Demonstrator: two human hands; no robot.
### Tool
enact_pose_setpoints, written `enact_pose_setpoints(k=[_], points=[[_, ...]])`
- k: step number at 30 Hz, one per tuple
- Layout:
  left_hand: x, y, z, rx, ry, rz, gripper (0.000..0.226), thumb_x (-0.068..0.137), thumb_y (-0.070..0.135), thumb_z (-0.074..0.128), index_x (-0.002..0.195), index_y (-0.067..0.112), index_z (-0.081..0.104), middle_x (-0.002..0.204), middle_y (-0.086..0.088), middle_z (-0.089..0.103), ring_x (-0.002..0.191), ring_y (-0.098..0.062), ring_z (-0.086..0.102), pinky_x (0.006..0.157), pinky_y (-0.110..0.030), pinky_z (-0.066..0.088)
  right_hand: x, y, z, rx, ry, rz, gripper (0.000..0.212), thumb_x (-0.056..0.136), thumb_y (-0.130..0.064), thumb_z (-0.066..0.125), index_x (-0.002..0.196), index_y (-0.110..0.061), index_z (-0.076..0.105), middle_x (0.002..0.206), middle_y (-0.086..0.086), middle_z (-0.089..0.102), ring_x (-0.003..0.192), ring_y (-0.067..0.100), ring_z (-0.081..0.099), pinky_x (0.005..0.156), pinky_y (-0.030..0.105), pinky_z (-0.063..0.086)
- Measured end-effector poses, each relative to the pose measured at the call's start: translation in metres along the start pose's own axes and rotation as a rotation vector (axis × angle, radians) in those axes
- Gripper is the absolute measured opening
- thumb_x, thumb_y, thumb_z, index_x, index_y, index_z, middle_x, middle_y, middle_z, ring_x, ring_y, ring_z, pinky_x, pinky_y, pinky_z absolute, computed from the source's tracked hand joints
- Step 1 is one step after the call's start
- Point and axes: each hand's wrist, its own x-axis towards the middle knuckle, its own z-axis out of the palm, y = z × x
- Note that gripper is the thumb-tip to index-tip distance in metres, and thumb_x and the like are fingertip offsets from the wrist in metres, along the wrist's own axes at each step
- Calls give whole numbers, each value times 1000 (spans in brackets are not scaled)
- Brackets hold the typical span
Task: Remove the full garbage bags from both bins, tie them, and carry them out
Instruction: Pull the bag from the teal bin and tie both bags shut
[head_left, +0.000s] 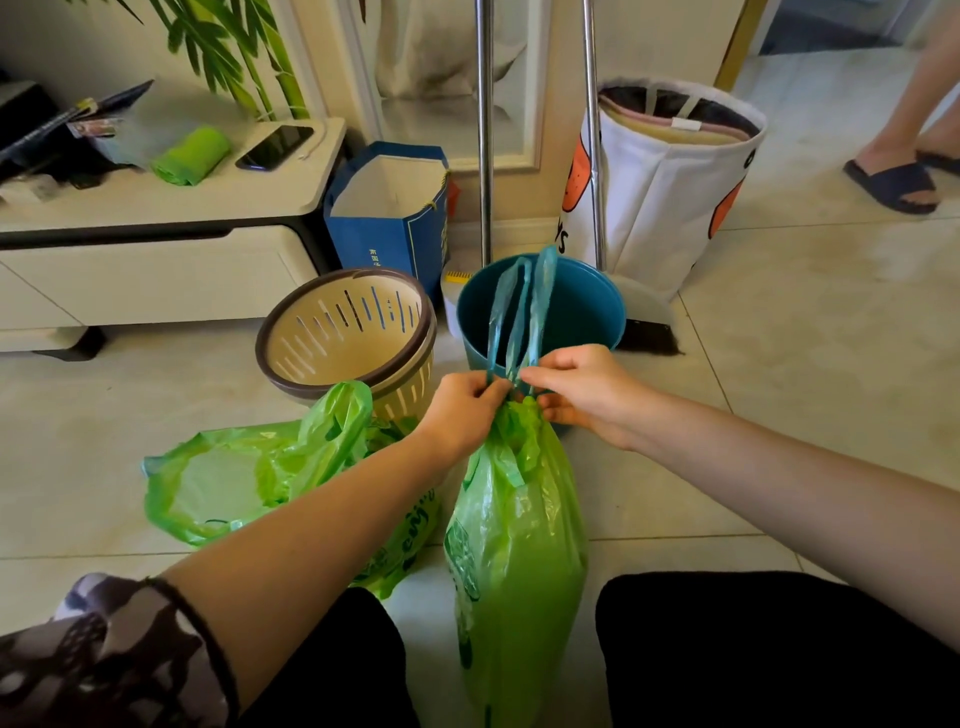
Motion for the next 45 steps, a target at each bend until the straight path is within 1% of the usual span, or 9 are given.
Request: enact_pose_setpoints(k=[5, 9, 15, 25, 30, 35, 38, 41, 45], points=[[7, 1, -7, -112, 48, 48, 23, 95, 17, 53, 92, 4, 72, 87, -2, 68, 81, -10, 60, 67, -17, 52, 0, -3, -7, 230, 50, 66, 5, 88, -2, 57, 92, -3, 60, 73, 10, 55, 58, 16, 56, 55, 24, 55], [4, 0, -7, -170, -63, 123, 22, 98, 18, 49, 96, 6, 67, 84, -1, 67, 82, -9, 59, 82, -24, 48, -4, -2, -12, 292, 59, 85, 7, 88, -1, 53, 84, -7, 53, 69, 8, 51, 59, 18, 55, 54, 25, 55], [5, 6, -10, -157, -112, 108, 23, 98, 17, 48, 94, 4, 67, 71, -2, 60, 69, -11, 54, 72, -22, 46, -4, -1, -20, 355, 75, 110, 5, 88, -2, 54, 92, -4, 55, 69, 10, 53, 56, 18, 58, 53, 26, 56], [9, 22, -14, 360, -212, 90, 30, 98, 11, 42, 73, 7, 59, 63, 0, 53, 55, -10, 46, 50, -11, 38, -15, -11, -16, -598, 133, -555, 9, 80, -16, 67, 86, -10, 68, 70, 0, 66, 60, 8, 55, 61, 21, 46], [7, 26, -16, 426, -298, 98, 27, 99, 17, 35, 97, 0, 55, 82, -7, 52, 76, -20, 48, 72, -35, 42, -20, -19, -14, -607, 98, -612, 9, 81, -19, 67, 84, -11, 66, 68, -6, 63, 60, 3, 55, 63, 20, 46], [3, 26, -21, 724, -458, 175, 27, 95, 25, 44, 119, 12, 47, 98, -6, 56, 86, -23, 52, 76, -34, 41, -20, -24, -14, -505, 86, -549, 6, 82, -10, 65, 88, -7, 66, 76, 5, 72, 67, 14, 71, 68, 28, 58], [0, 26, -18, 791, -458, 189, 12, 92, 33, 53, 89, 24, 46, 76, 6, 49, 67, -12, 48, 60, -26, 36, -24, -29, -10, -471, 51, -561, 2, 83, -6, 65, 85, -6, 66, 75, 6, 72, 64, 11, 72, 66, 23, 59], [-2, 29, -16, 762, -463, 205, 28, 92, 38, 55, 71, 26, 41, 68, 6, 44, 59, -10, 43, 53, -25, 32, -26, -31, -8, -470, 43, -590, 4, 84, -9, 65, 87, -10, 68, 75, 4, 73, 66, 7, 72, 68, 17, 57], [-4, 29, -15, 617, -473, 234, 29, 92, 37, 55, 110, 14, 60, 96, -6, 64, 87, -23, 60, 77, -35, 49, -23, -31, -9, -524, 83, -615, 14, 84, -13, 65, 96, -13, 73, 83, 1, 75, 76, 8, 71, 74, 17, 56]])
